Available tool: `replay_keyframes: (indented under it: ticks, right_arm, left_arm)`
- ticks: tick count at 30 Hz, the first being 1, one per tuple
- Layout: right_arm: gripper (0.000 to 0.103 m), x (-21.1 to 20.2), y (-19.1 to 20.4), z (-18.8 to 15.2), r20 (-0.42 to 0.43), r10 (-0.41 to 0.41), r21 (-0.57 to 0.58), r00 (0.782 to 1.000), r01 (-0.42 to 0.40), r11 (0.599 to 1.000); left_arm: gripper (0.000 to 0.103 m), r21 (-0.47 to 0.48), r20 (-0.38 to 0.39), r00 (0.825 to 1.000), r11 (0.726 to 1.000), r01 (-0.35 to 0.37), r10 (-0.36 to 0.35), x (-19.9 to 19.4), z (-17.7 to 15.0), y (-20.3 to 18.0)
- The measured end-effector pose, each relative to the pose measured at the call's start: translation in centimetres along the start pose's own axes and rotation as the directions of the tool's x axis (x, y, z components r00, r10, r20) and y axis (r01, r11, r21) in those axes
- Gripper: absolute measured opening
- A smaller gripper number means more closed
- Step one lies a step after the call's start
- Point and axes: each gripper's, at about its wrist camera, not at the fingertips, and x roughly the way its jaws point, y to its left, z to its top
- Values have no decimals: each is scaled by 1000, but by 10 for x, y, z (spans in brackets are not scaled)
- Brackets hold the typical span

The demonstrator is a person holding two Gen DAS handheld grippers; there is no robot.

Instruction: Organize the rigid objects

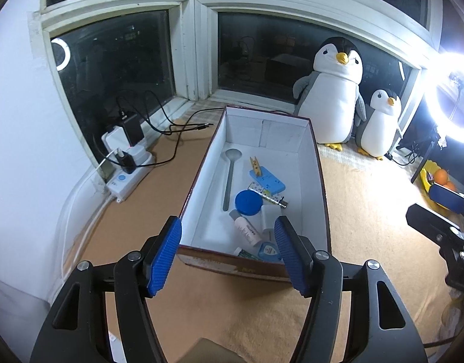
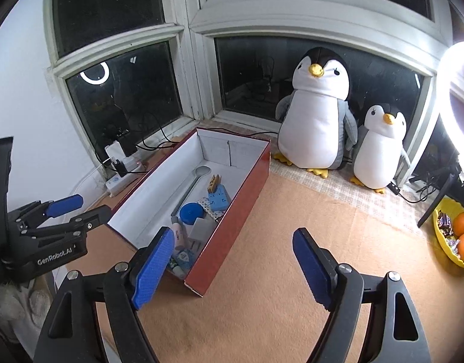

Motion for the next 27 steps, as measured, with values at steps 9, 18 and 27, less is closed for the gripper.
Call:
replay_keyframes:
  ticks: [9,18,27]
  right_arm:
    - [81,-9,-1,-11,3,-19,-4,1000,19,1000]
    - [81,-12,-4,-12,8,-30,0,1000,30,1000]
    - [81,-13,-6,-14,2,-30,-2,1000,30,1000]
  left_arm:
    - [71,7,8,1000,1000,-13,13,-8,-5,-2]
    - [71,12,10,1000,1000,-7,7,-10,-4,-3]
    - [71,13,10,1000,1000,-3,3,-10,-3,-4]
